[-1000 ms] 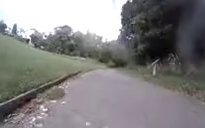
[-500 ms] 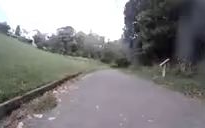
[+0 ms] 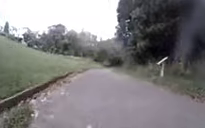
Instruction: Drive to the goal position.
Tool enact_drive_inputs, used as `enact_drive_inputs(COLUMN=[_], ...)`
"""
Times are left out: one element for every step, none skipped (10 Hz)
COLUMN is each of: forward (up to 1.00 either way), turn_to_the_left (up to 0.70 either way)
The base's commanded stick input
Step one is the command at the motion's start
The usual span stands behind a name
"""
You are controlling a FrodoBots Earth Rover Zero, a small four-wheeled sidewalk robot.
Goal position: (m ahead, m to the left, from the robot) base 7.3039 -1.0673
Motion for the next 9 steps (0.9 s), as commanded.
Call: enact_drive_inputs(forward=[1.0, 1.0, 1.0, 1.0, 1.0, 1.0, 1.0, 1.0, 1.0], turn_to_the_left=[0.0, 0.0, 0.0, 0.0, 0.0, 0.0, 0.0, 0.0, 0.0])
